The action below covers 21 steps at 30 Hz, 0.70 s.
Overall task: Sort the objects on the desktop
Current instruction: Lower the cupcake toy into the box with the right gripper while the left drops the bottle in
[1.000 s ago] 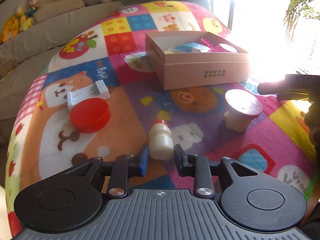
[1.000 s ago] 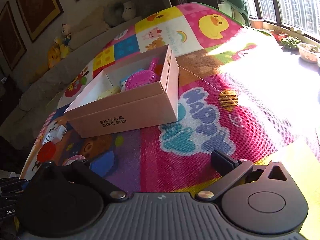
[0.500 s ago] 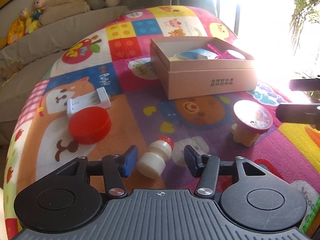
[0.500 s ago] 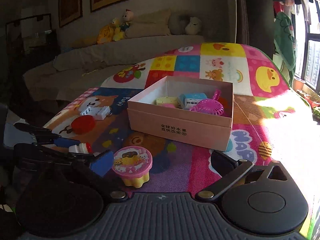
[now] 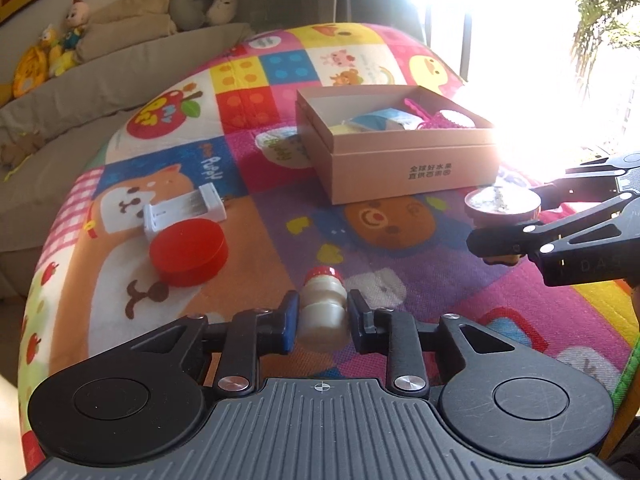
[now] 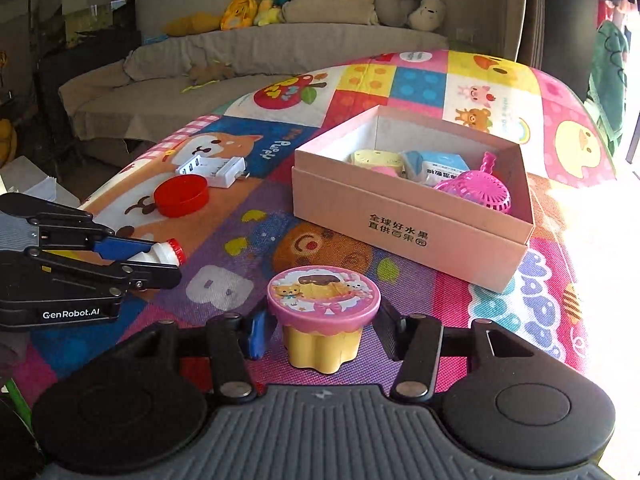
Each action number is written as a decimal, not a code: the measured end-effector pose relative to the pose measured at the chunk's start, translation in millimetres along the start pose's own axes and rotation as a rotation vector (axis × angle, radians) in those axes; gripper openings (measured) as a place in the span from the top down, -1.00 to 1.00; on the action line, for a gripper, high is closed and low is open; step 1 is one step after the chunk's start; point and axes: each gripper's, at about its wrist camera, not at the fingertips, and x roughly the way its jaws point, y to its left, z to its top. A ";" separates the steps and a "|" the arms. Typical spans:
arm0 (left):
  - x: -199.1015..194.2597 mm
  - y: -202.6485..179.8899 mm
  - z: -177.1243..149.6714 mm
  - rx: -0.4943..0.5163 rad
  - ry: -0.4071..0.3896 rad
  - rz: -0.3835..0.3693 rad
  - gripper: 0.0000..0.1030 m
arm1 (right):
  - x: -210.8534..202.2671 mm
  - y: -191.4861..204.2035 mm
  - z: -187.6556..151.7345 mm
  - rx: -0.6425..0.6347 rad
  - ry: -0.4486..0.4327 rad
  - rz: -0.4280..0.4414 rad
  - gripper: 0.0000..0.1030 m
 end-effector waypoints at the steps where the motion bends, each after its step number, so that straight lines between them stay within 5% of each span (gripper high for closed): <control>1: -3.4 -1.9 8.6 0.007 -0.023 -0.008 0.43 | -9.6 -4.9 5.7 0.006 -0.023 0.000 -0.02; 8: -19.7 -27.0 104.8 0.134 -0.320 -0.026 0.43 | -79.9 -50.8 62.5 0.085 -0.248 -0.103 -0.02; 11: 1.9 -43.7 141.5 0.185 -0.375 -0.018 0.38 | -88.6 -64.8 75.1 0.088 -0.284 -0.177 -0.02; 16: 41.2 -37.2 149.0 0.101 -0.280 -0.031 -0.11 | -87.2 -86.1 81.5 0.105 -0.270 -0.248 -0.02; 21: 45.7 -9.9 93.1 0.028 -0.175 -0.017 -0.48 | -70.4 -101.7 77.9 0.124 -0.226 -0.288 -0.02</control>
